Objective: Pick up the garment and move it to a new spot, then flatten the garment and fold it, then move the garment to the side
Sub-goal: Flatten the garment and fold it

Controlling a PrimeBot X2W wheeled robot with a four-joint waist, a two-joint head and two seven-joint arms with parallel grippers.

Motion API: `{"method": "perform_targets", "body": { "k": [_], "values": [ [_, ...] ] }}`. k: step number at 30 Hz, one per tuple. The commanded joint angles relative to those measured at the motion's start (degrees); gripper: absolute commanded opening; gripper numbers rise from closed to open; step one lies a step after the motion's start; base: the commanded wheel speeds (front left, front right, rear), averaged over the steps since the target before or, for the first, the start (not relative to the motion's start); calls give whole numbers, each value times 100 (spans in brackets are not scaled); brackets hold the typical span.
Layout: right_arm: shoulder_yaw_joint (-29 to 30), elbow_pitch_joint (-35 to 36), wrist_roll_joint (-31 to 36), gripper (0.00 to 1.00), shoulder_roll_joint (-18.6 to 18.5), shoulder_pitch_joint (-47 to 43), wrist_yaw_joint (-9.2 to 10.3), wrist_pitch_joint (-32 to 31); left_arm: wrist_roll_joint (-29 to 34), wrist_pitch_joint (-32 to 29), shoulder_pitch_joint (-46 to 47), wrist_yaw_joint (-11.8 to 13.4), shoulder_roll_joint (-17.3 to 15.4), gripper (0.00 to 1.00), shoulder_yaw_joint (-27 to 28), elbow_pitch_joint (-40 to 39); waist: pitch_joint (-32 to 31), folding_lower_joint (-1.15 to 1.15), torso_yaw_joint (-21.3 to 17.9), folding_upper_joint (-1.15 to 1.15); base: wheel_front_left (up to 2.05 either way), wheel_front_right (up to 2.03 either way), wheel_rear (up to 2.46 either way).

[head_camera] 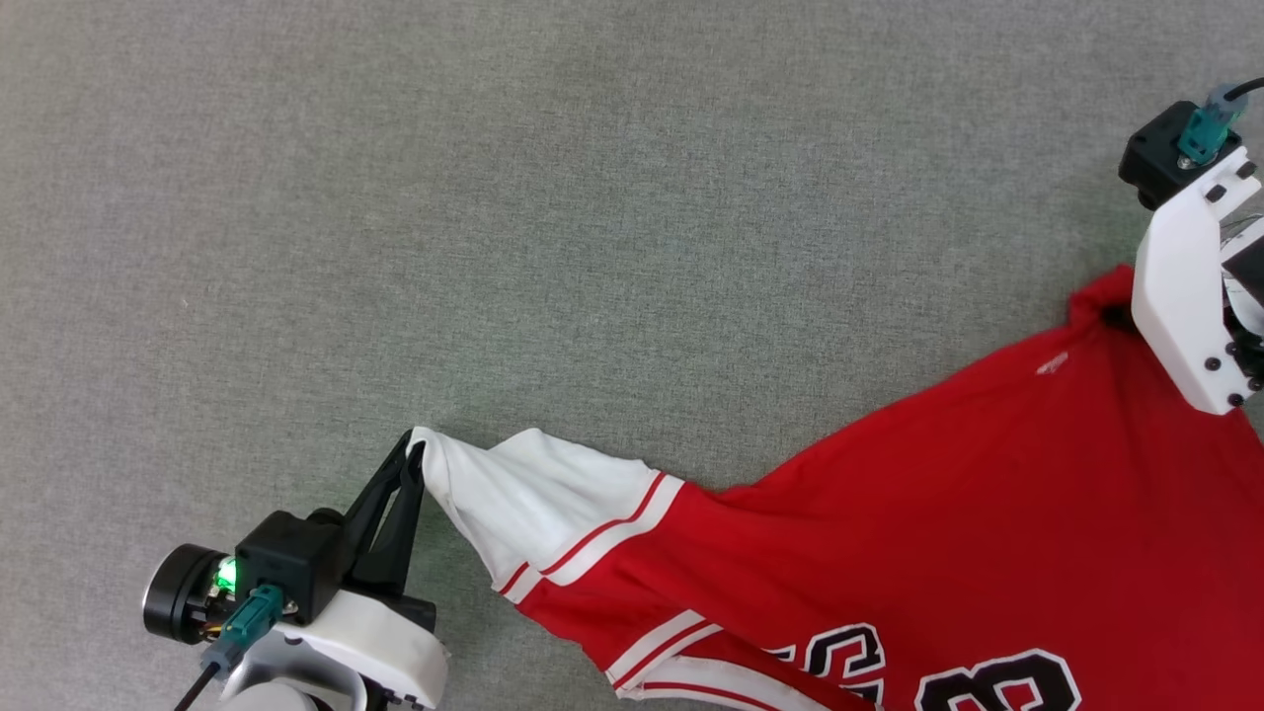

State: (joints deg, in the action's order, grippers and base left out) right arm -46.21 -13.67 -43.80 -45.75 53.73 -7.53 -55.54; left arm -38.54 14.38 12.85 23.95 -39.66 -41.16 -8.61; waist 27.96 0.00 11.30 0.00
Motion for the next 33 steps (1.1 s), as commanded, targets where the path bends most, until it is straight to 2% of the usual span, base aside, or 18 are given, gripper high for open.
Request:
{"method": "perform_targets", "body": {
  "k": [1,6,10,14,19,27,31,33],
  "values": [
    [-272,-221,-84,0,119,-148,8,168,40,-7,89,-42,-36,0,-15,50,-58,0,-40,0,0,0,0],
    [-228,-234,-233,0,105,146,8,720,98,-80,175,-67,-178,0,0,74,-310,0,-166,0,0,0,0],
    [-256,-168,-252,0,73,322,7,1653,164,-206,373,-139,-507,0,112,-18,-734,0,-363,0,0,0,0],
    [-186,-156,-329,0,68,466,7,2324,296,-406,783,-241,-816,0,237,-142,-963,0,-526,0,0,0,0],
    [25,-280,-247,0,235,713,7,3221,421,-658,1559,-396,-1009,0,477,-285,-1049,0,-757,0,0,0,0],
    [551,-454,-33,0,507,1393,7,3972,736,-1196,3285,-1039,-1122,0,647,-138,-844,0,-1068,0,0,0,0],
    [937,-628,314,0,703,1890,7,4217,942,-1526,4341,-1414,-967,0,626,21,-633,0,-1152,0,0,0,0],
    [1208,-740,519,0,835,2193,7,4349,974,-1624,4884,-1642,-788,0,603,178,-505,0,-1171,0,0,0,0]
  ]
}}
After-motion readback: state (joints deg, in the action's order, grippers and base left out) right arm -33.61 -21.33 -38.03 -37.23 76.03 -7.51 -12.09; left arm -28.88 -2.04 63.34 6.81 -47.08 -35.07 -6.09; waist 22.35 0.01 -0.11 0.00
